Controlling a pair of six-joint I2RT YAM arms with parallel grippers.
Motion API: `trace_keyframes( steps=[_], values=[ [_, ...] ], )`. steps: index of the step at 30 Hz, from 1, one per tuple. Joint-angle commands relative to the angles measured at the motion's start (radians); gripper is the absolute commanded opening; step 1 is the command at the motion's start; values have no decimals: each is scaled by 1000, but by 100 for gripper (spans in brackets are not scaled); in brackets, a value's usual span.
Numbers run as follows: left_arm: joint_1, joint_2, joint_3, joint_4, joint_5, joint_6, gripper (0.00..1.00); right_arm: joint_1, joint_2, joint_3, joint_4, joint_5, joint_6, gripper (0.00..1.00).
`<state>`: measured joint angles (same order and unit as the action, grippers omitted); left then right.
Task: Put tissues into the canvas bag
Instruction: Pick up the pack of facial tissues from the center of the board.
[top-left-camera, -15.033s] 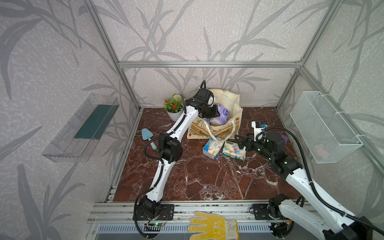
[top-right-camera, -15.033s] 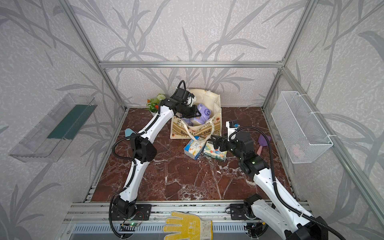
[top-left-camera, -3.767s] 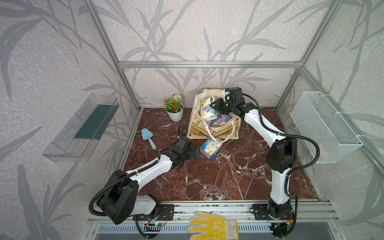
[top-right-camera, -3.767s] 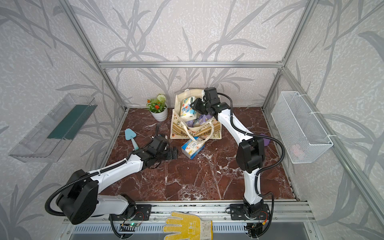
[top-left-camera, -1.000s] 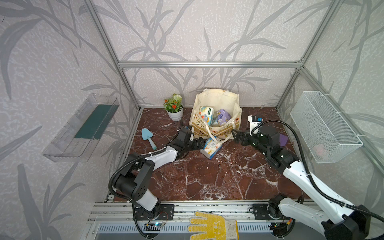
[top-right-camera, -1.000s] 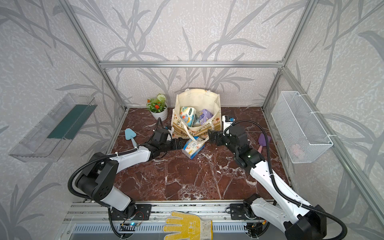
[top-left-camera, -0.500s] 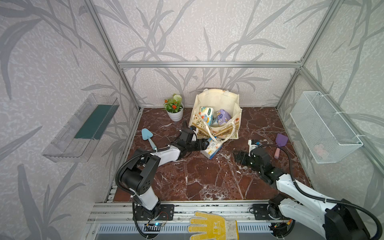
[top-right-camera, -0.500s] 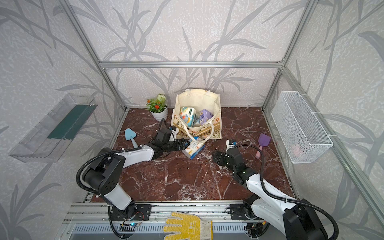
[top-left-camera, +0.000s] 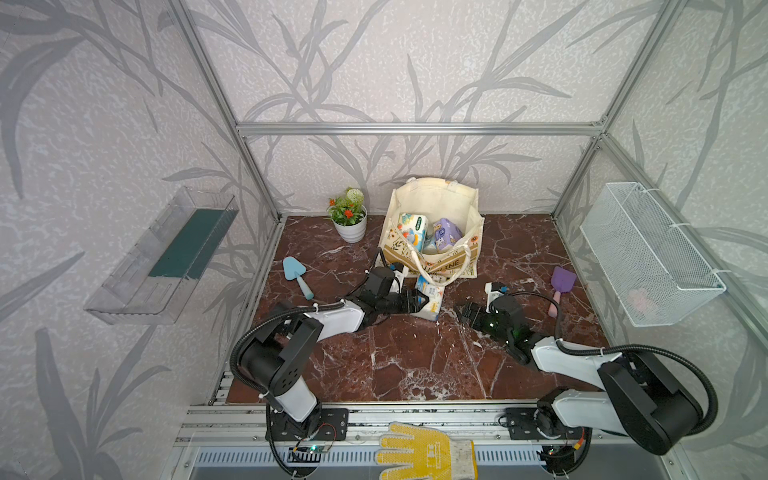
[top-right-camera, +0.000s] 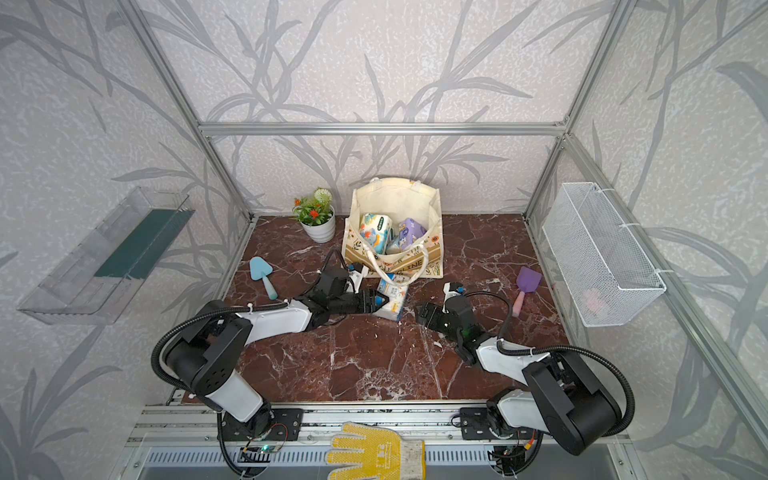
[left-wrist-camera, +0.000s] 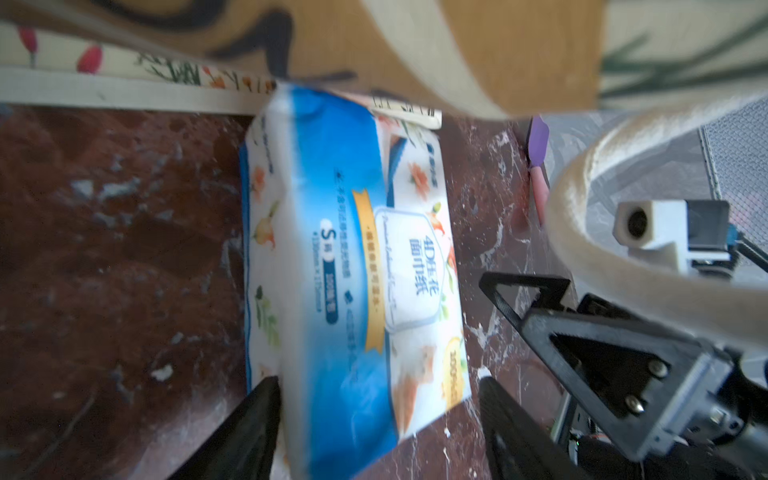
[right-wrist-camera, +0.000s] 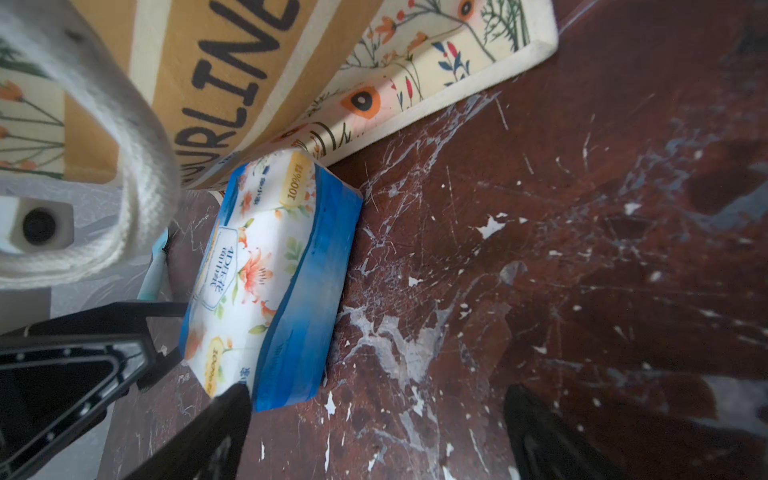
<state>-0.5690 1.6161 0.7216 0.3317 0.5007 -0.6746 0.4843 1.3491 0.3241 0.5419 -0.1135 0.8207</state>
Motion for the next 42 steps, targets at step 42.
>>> trace_keyframes(
  steps=[42],
  values=[
    [3, 37, -44, 222, 115, -133, 72, 106, 307, 134, 270, -151, 97, 68]
  ],
)
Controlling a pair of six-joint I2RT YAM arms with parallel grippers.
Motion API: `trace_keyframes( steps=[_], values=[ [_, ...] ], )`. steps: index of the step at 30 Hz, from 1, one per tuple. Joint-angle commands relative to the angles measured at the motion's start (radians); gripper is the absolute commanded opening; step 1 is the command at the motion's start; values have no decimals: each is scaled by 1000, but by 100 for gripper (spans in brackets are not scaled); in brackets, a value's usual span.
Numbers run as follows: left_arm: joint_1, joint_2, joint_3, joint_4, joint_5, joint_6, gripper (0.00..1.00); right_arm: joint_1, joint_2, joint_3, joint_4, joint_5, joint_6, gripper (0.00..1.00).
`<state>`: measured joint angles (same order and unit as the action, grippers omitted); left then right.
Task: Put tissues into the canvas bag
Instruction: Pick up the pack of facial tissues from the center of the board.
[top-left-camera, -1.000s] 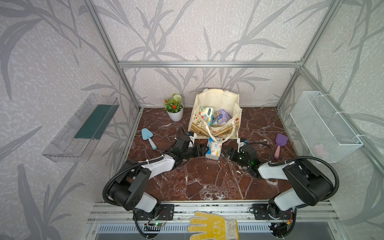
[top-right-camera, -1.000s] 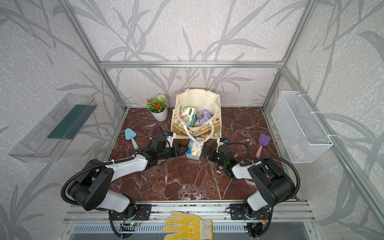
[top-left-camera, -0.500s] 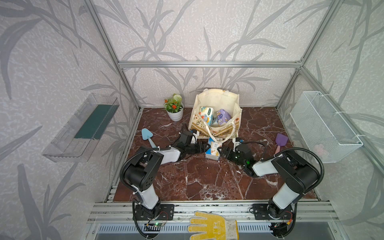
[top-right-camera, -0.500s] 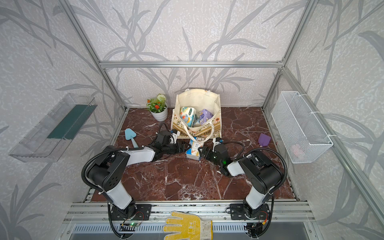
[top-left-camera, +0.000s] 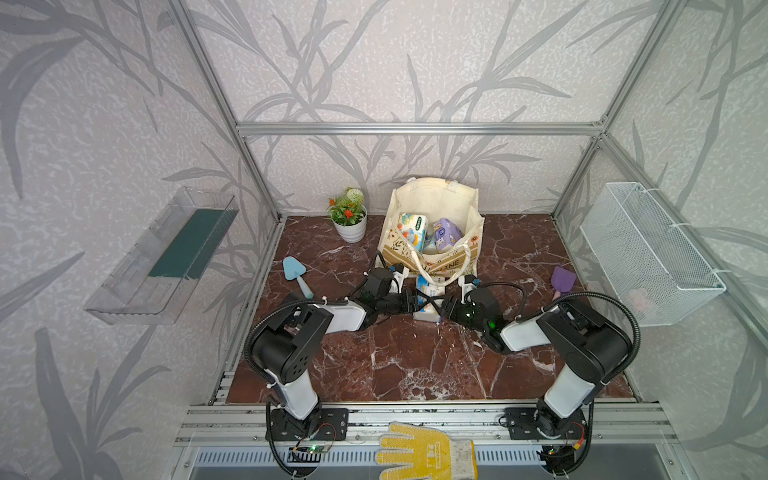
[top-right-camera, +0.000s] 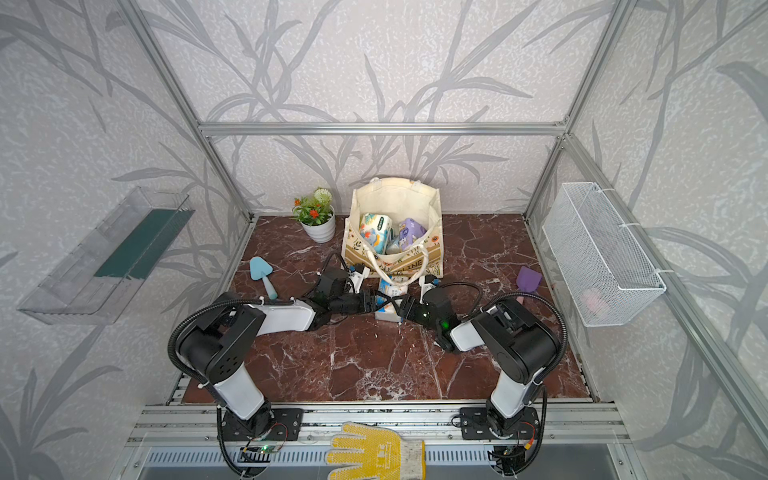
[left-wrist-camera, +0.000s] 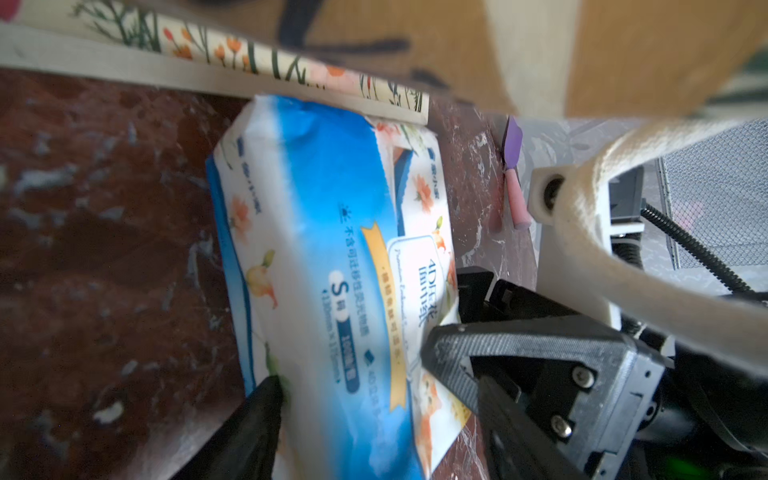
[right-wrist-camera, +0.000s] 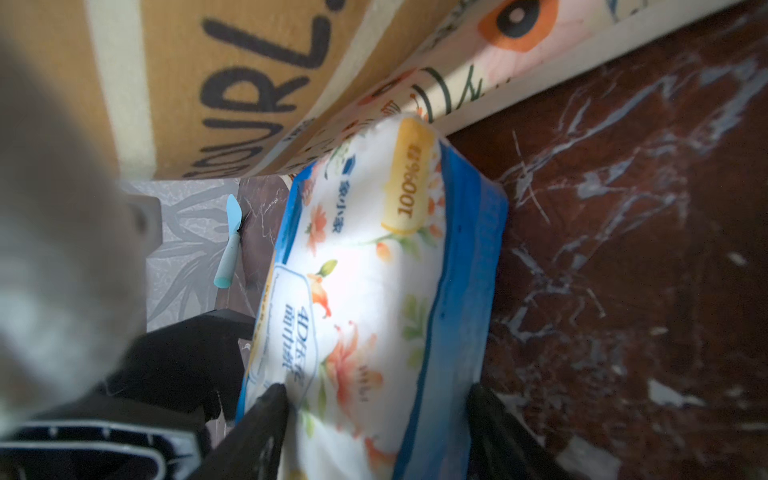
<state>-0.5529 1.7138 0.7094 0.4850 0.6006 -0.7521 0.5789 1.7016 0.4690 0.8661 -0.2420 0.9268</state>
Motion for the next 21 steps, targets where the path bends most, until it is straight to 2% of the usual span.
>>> trace_keyframes(
  steps=[1, 4, 8, 12, 16, 21],
  values=[
    [-14, -75, -44, 67, 13, -61, 72, 11, -53, -14, -67, -27, -8, 68],
    [-18, -128, -87, 58, 0, -84, 72, 11, -96, -30, -113, -31, -10, 66],
    [-17, -198, -143, 18, -61, -87, 74, 12, -188, -37, -293, 0, -62, 66],
    [-7, -221, -114, -111, -132, -51, 79, 10, -262, -32, -404, 45, -110, 66],
    [23, -165, -56, -133, -112, -27, 80, 6, -266, -14, -402, 38, -133, 74],
    [71, -84, -25, -67, -84, -30, 82, 7, -210, -10, -308, 39, -107, 76]
  ],
)
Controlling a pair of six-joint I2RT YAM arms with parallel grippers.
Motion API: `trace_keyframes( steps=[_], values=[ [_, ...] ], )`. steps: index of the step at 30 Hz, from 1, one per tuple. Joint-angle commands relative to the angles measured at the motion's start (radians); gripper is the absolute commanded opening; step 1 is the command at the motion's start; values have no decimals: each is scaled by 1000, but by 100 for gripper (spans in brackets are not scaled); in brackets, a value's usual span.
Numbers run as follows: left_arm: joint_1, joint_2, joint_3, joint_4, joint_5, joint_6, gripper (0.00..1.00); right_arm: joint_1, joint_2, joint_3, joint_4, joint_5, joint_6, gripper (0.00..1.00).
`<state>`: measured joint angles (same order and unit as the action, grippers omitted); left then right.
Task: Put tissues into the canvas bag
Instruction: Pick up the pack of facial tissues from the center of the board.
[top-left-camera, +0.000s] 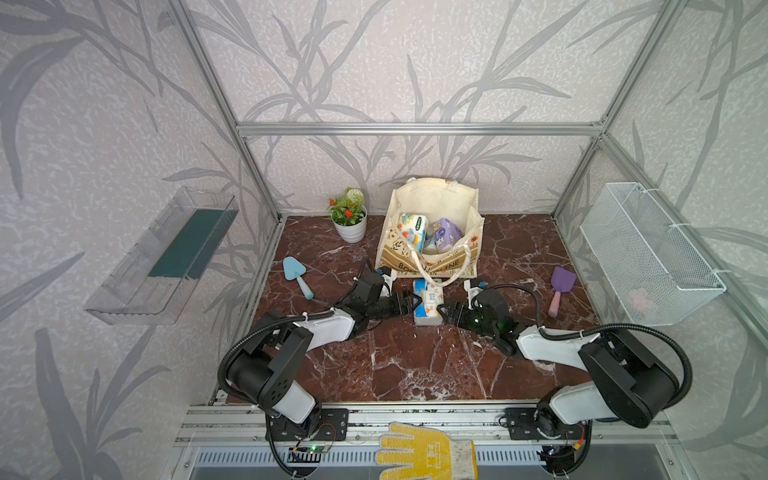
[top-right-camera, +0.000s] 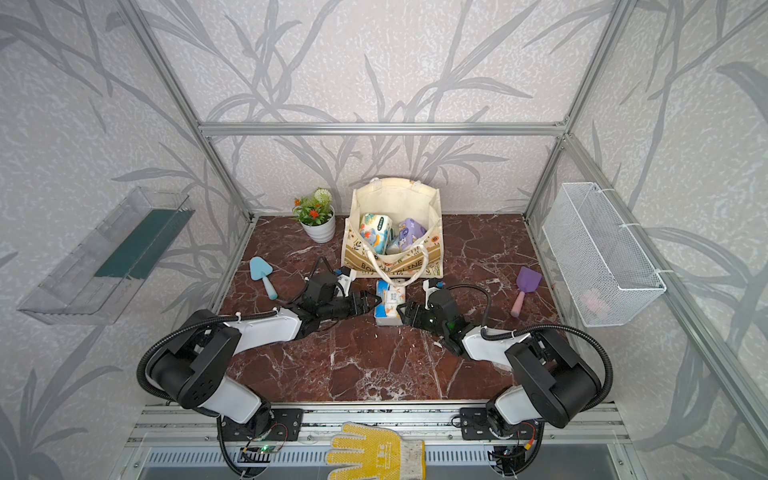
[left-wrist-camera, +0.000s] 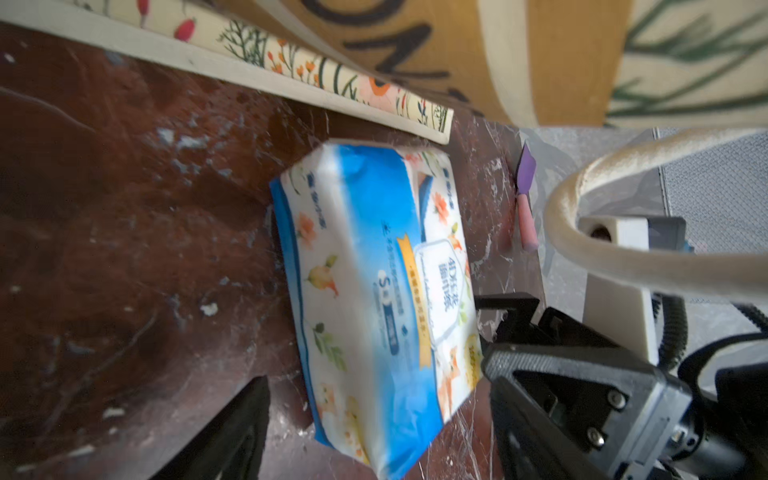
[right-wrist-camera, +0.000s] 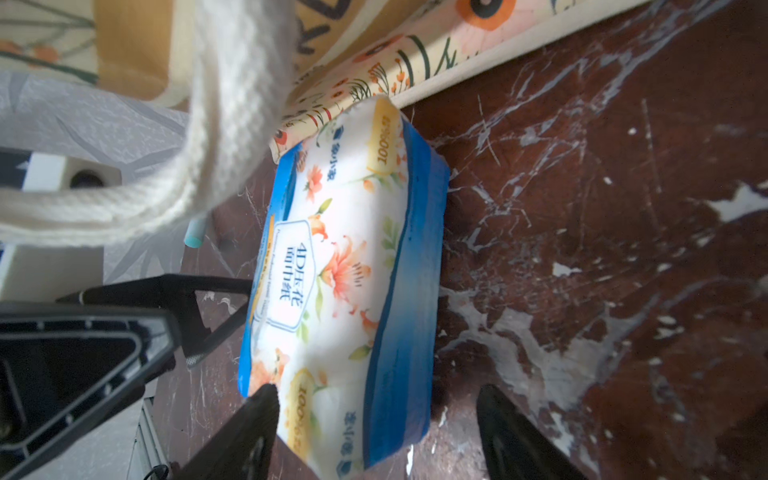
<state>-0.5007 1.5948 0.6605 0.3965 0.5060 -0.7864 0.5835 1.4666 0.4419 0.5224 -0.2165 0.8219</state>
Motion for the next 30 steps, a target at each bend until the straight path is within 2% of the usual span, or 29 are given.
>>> trace_keyframes(
  steps=[1, 8, 17, 26, 30],
  values=[
    [22, 52, 28, 34, 20, 4, 82, 2, 37, 17, 53, 14, 2, 76],
    [24, 163, 40, 136, 100, -12, 82, 0, 66, 14, 124, 26, 11, 73],
    [19, 200, 30, 231, 145, -54, 82, -20, 100, 11, 119, 48, 28, 73],
    [-9, 256, 29, 339, 170, -116, 79, -48, 116, -27, 96, 51, 50, 63],
    [-18, 280, 25, 412, 176, -159, 79, -60, 104, -38, 83, 50, 49, 62]
  ],
)
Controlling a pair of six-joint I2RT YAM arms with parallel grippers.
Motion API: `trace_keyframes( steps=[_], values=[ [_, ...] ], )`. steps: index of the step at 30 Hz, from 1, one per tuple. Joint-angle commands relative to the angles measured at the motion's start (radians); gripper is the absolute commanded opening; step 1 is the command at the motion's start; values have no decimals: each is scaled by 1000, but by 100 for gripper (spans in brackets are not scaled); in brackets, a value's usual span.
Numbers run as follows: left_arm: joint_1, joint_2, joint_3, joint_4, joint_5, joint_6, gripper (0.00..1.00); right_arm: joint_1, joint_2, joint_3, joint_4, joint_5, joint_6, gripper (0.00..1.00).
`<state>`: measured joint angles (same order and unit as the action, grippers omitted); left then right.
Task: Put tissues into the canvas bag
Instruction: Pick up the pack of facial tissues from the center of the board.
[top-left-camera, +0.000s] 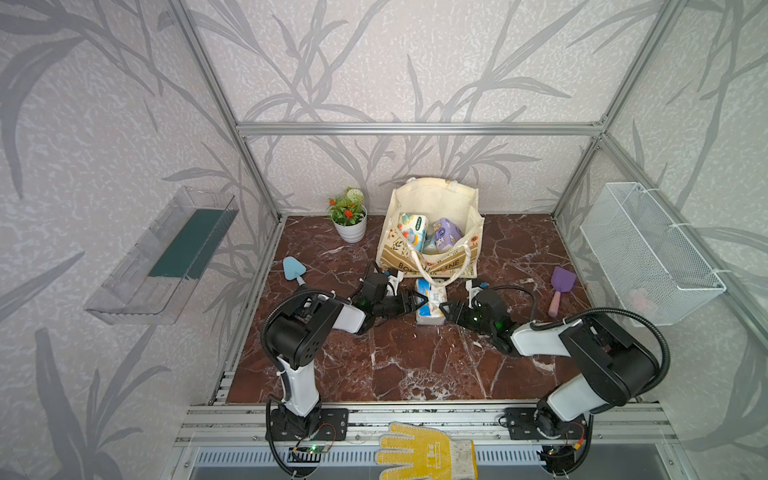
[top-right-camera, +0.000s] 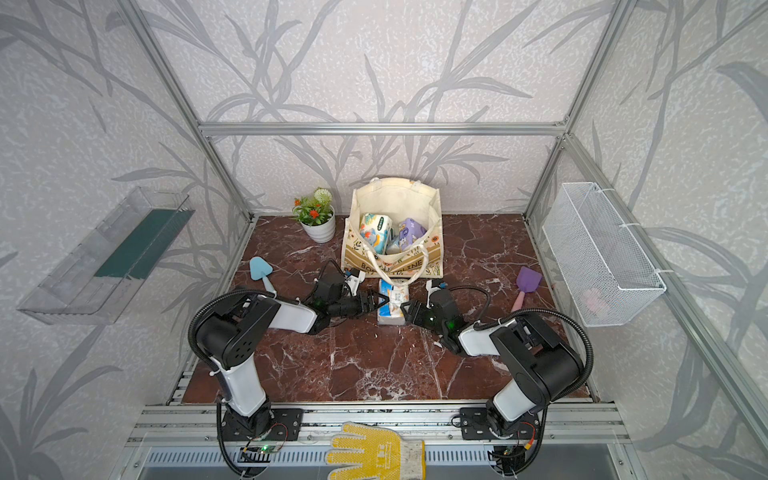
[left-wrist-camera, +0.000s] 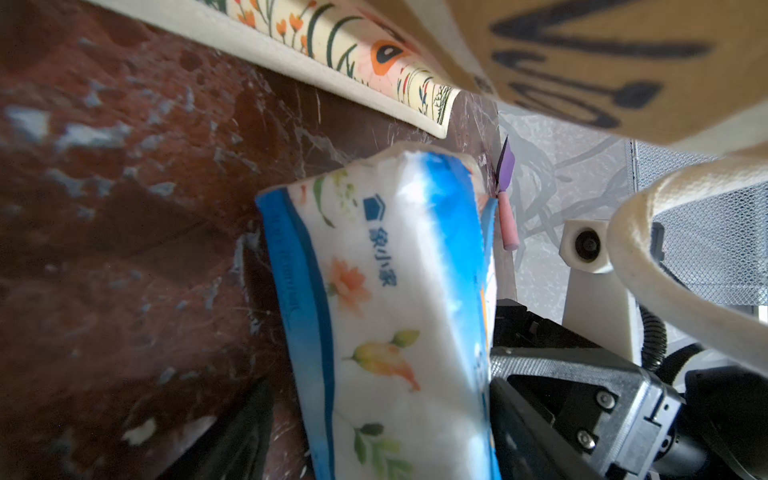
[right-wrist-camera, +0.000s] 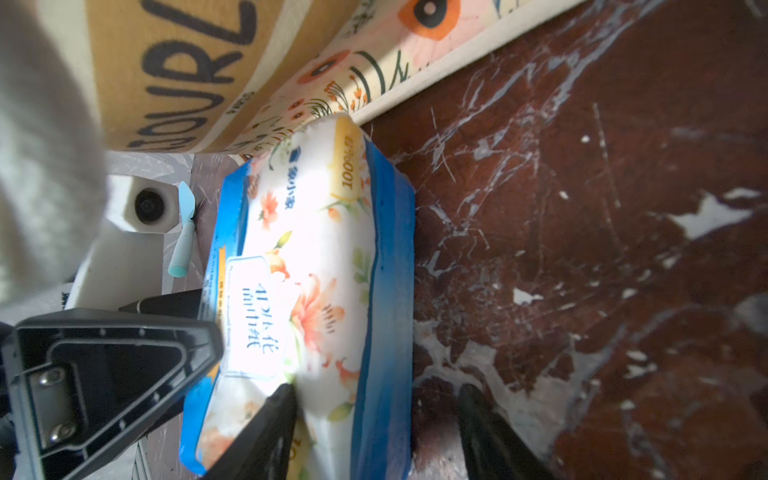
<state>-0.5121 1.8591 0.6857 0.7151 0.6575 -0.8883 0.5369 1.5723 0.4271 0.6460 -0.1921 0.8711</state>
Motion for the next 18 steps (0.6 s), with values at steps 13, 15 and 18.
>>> trace_keyframes(
  steps=[13, 15, 18],
  values=[
    [-22, 56, 19, 184, 34, -111, 74, -17, -2, -19, -36, 3, 0, 62],
    [-24, 68, 18, 212, 36, -128, 71, -18, -3, -18, -31, -1, 0, 62],
    [-26, 91, 21, 261, 50, -154, 71, -18, -3, -15, -35, -3, -1, 62]
  ],
)
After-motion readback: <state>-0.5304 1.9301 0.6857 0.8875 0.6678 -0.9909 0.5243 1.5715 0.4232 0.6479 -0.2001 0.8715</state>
